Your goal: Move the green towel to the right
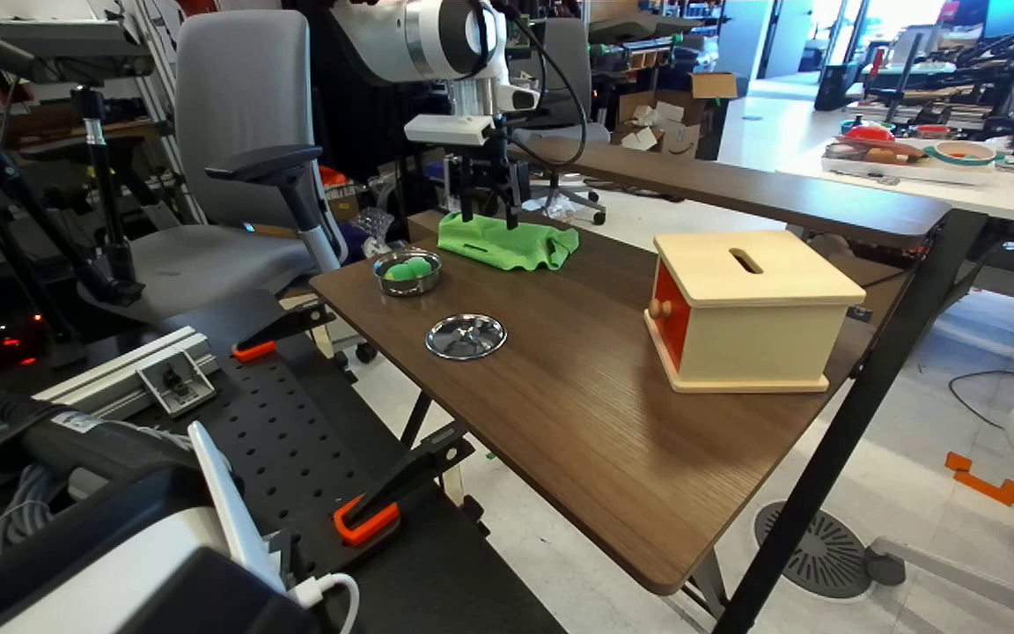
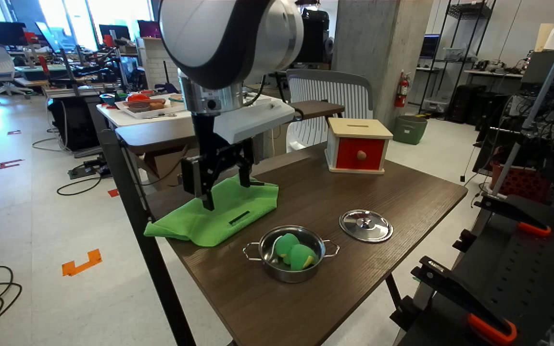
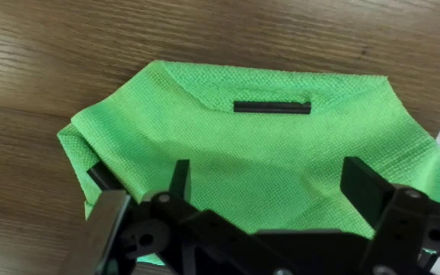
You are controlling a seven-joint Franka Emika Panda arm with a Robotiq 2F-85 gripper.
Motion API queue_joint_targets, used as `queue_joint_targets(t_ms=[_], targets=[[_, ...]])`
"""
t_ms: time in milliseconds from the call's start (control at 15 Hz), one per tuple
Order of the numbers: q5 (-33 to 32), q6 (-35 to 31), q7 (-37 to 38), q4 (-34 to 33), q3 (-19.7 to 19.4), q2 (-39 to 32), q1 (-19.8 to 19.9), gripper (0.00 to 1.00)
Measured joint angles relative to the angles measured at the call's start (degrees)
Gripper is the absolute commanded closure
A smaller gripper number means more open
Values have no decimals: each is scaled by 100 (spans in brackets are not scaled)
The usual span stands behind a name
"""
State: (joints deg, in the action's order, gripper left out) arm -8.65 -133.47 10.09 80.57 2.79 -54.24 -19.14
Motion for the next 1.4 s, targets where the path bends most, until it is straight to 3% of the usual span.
queue_joint_targets(t_ms=[667,1400], targets=[[3,454,18,-901,-10,-729,-5,0],[18,601,-66,-739,-53,-773,203,0]])
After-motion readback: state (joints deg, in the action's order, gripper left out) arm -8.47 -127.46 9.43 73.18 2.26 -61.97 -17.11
